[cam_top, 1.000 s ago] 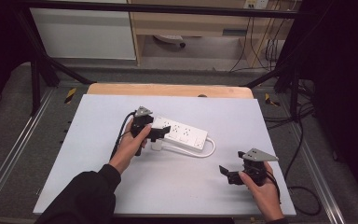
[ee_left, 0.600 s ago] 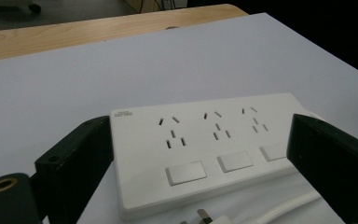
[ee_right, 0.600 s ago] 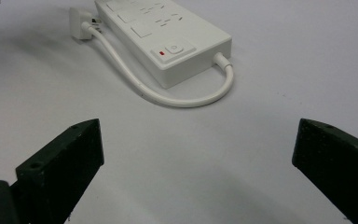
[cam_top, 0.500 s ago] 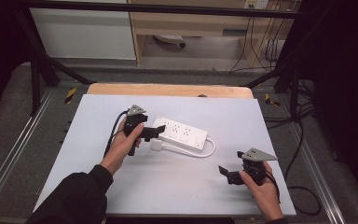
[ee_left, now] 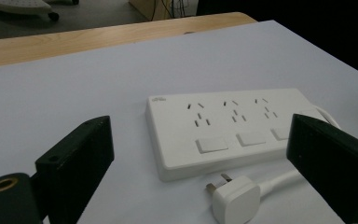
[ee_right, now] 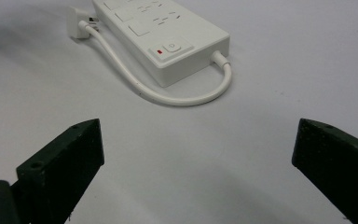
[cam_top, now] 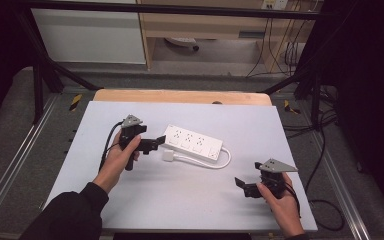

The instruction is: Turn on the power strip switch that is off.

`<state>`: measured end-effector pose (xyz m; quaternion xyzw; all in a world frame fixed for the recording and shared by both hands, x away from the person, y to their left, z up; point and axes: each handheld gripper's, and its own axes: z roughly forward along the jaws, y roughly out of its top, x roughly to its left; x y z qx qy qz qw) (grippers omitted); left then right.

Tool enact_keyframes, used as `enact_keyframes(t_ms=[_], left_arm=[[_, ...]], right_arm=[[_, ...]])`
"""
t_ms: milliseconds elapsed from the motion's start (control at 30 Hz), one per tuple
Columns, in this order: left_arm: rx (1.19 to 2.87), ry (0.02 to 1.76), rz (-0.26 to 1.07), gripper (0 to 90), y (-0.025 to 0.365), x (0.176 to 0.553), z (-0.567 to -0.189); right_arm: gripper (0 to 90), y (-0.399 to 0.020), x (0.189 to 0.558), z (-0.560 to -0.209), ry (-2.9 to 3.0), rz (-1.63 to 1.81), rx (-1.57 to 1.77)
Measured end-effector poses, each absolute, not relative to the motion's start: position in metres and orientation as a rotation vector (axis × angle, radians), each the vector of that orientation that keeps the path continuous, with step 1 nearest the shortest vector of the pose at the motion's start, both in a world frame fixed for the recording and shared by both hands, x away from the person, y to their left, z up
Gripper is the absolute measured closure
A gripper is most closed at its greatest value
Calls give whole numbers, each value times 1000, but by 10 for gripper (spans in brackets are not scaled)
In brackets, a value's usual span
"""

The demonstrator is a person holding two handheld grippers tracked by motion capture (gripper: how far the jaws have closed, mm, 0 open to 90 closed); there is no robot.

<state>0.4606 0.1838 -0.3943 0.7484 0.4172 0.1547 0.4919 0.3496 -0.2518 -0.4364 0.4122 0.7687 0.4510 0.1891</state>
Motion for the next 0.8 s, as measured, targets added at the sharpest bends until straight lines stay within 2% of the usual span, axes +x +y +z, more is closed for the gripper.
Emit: enact_keyframes(t_ms=[800], left_arm=[[1778, 1027, 405, 74, 229, 434, -388]], right_arm=[[25, -252, 350, -437, 2168, 1262, 1157]])
